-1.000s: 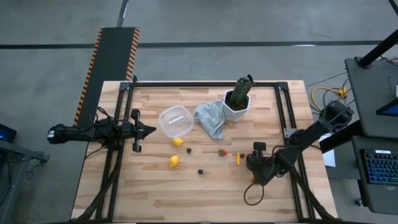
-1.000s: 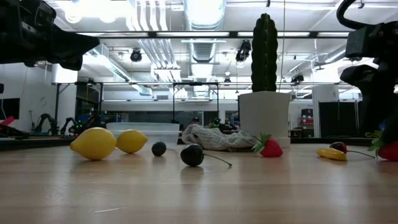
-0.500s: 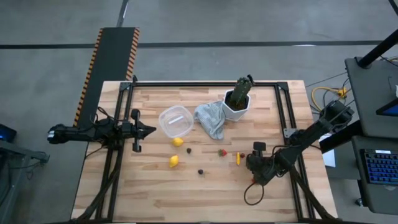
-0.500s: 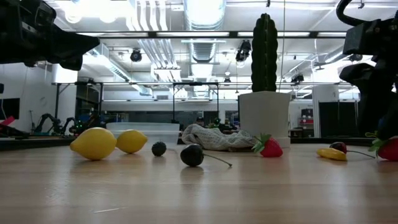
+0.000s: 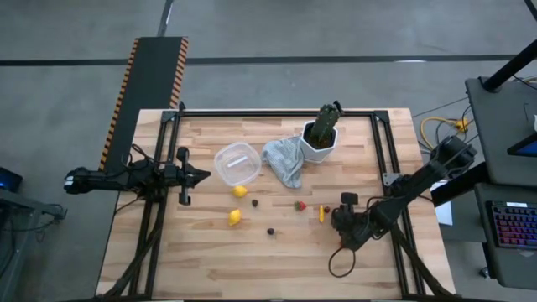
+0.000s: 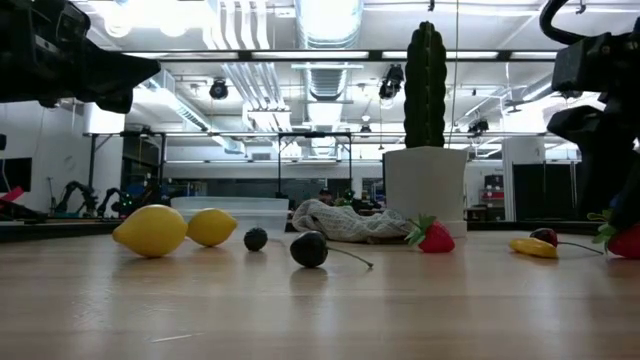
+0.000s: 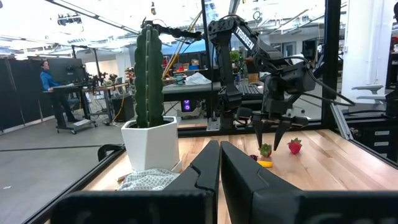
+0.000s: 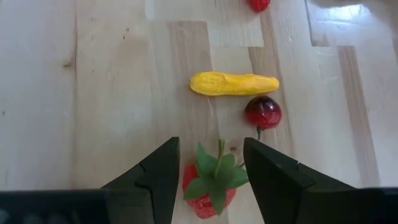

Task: Pick and placing Produce into tupperware
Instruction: Put the middle red strawberry into the transparent container

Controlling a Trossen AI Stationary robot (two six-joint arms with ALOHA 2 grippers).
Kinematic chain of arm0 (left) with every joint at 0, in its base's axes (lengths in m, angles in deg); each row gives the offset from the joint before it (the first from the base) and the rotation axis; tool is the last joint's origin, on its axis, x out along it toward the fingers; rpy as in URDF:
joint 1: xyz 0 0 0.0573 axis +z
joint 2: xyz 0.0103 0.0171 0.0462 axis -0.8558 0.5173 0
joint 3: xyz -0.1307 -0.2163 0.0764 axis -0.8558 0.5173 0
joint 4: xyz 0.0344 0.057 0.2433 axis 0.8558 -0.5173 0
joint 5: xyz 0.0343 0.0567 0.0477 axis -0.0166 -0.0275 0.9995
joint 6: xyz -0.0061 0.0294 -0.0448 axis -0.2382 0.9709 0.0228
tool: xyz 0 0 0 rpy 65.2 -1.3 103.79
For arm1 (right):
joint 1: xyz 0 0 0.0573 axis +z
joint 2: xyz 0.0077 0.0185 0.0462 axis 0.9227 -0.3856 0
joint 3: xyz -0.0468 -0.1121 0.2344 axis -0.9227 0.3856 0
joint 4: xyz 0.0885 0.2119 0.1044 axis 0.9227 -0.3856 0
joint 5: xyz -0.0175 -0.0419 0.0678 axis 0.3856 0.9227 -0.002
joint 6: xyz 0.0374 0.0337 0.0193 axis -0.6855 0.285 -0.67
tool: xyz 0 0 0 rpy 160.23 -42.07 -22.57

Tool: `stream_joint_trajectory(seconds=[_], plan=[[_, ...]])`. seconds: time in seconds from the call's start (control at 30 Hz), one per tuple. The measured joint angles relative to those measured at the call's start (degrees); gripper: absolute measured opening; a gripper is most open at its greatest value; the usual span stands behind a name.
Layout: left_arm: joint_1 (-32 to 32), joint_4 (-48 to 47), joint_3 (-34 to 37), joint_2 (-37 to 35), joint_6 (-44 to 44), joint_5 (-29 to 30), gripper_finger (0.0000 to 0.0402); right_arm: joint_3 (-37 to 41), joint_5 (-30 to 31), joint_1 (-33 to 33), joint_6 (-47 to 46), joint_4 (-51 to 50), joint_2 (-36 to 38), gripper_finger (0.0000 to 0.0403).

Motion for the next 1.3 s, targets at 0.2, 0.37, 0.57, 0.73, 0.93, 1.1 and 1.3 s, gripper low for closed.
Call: stream_joint_trajectory(seconds=[0.2, 0.37, 0.57, 0.73, 0.93, 1.1, 1.3], plan=[[0.0, 0.0, 0.0, 0.0, 0.0, 0.0, 0.0, 0.0, 0.7, 0.0, 0.0, 0.2, -1.1, 0.017], [0.0, -0.1, 0.0, 0.0, 0.0, 0.0, 0.0, 0.1, 0.8, 0.0, 0.0, 0.1, -1.1, 0.0153], [0.0, 0.0, 0.0, 0.0, 0.0, 0.0, 0.0, 0.1, 0.9, 0.0, 0.0, 0.0, -1.1, 0.0109], [0.0, 0.0, 0.0, 0.0, 0.0, 0.0, 0.0, 0.1, 0.9, 0.0, 0.0, -0.9, -1.1, 0.0066], [0.0, 0.0, 0.0, 0.0, 0.0, 0.0, 0.0, 0.1, 0.9, 0.0, 0.1, -1.2, -1.1, 0.0026], [0.0, 0.0, 0.0, 0.0, 0.0, 0.0, 0.0, 0.1, 0.9, 0.0, 0.1, -1.3, -1.1, 0.001], [0.0, 0.0, 0.0, 0.0, 0.0, 0.0, 0.0, -1.0, 1.1, -0.1, 0.2, -1.7, -0.3, 0.0009]])
